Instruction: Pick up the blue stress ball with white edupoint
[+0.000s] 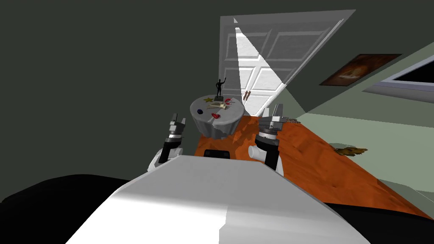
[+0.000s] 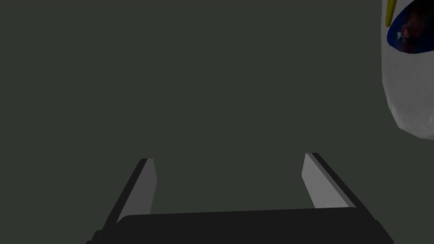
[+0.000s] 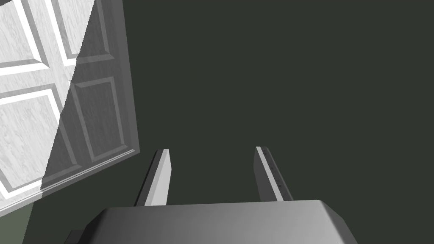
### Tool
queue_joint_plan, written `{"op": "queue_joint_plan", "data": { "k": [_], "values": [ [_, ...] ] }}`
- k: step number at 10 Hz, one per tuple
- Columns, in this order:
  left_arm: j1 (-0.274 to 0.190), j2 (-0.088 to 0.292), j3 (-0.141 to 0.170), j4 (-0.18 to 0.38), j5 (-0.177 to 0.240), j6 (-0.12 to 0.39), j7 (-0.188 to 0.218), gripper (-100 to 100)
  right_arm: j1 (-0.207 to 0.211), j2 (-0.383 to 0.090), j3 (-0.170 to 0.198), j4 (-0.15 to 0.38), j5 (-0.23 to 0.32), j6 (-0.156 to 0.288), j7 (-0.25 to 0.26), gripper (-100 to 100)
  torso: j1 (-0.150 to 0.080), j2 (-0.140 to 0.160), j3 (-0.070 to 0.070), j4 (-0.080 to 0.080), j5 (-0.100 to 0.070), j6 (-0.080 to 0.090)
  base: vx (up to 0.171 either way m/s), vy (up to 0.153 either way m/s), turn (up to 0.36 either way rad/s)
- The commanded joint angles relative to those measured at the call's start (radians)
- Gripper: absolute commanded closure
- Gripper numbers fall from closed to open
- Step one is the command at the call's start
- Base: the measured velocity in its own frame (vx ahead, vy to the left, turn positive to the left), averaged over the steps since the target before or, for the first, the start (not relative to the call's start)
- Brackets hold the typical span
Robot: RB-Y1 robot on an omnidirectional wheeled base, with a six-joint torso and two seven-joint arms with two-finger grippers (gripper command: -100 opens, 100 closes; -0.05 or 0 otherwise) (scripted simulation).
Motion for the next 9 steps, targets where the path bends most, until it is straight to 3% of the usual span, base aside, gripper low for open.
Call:
{"op": "queue_joint_plan", "data": {
  "k": [1,8,9],
  "values": [
    [0.008,0.050,0.030,0.022,-0.006,0.003,0.013,-100,0.000,0.000,0.000,0.000,0.000,0.000,0.000,0,0.000,0.000,0.000,0.000,0.000,0.000,-0.046,0.032,-0.188],
    [0.061,0.266,0.156,0.160,-0.033,0.020,0.075,-100,0.000,0.000,0.000,0.000,0.000,0.000,0.000,0,0.002,-0.001,-0.001,0.000,0.000,0.000,-0.042,0.039,-0.303],
    [0.061,0.270,0.156,0.160,-0.033,0.020,0.075,-100,0.000,0.000,0.000,0.000,0.000,0.000,0.000,0,0.001,-0.001,-0.001,0.000,0.000,0.000,-0.033,0.033,-0.118]
  ]
}}
